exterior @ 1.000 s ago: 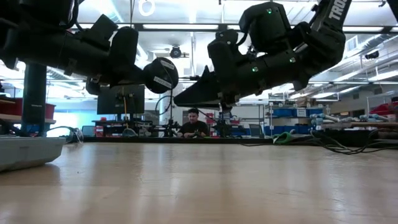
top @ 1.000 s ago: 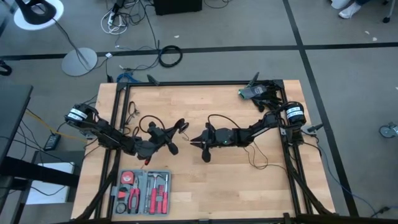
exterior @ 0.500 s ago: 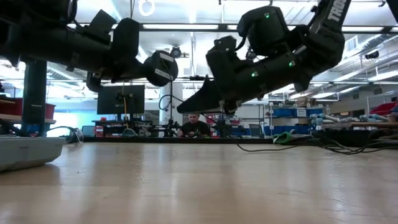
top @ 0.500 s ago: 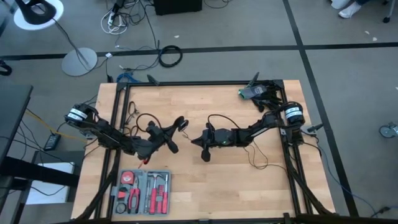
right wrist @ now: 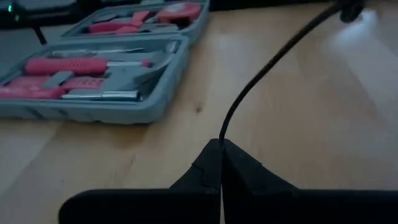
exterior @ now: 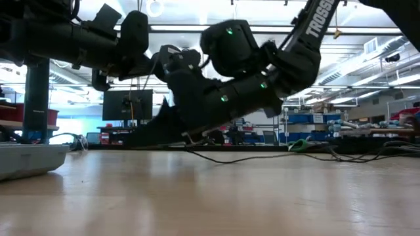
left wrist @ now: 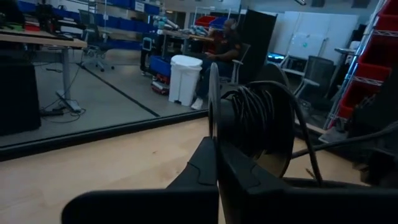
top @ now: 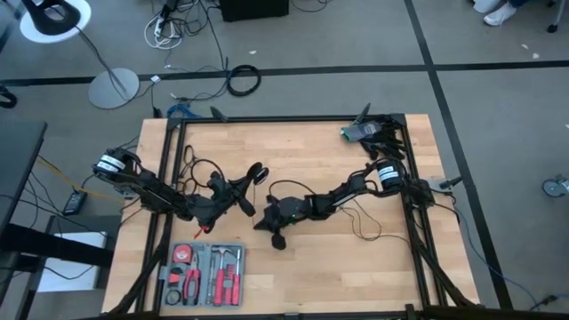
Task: Coil cords
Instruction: Coil the black wire onto the spool
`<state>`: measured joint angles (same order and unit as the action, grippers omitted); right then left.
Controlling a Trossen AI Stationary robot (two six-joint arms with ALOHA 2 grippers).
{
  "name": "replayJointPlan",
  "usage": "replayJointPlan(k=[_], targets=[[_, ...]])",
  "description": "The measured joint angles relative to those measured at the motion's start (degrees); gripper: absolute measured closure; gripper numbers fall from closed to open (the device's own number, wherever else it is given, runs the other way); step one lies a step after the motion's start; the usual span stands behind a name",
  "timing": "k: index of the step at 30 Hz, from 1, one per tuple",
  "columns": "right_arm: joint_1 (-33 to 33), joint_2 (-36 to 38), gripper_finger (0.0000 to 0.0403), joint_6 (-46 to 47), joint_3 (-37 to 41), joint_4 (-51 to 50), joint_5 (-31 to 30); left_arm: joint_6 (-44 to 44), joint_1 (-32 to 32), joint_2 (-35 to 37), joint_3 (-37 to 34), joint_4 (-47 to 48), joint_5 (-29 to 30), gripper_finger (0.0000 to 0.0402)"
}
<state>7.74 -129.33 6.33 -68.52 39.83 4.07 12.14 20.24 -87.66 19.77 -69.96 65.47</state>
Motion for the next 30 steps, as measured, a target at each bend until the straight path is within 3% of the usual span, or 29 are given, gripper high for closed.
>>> replayJointPlan(k=[6, 14, 22, 26, 30], targets=[[-1.9, 1.6, 0.0402, -6.5, -0.8, -2.2, -0.4, 0.4, -0.4, 0.0, 0.0, -0.6, -2.4, 0.0401], [-4.8, 1.7, 0.0403, 1.0, -0.9, -12.4, -0.4, -1.9, -0.4, 0.0, 0.0, -7.9, -5.9, 0.0401], [-4.8, 3.2, 0.0403, 1.9, -0.8, -16.5, -1.7, -6.0, -0.4, 0.0, -0.1, -11.3, -7.2, 0.0401], [-5.1, 7.3, 0.0403, 0.5, -0.8, -27.9, -5.9, -6.4, 0.1, 0.0, -0.1, -9.5, -7.0, 0.0401], [-5.3, 12.8, 0.0403, -1.9, 3.1, -35.1, -13.9, -5.7, 1.2, 0.0, -0.9, -7.7, -5.2, 0.0401]])
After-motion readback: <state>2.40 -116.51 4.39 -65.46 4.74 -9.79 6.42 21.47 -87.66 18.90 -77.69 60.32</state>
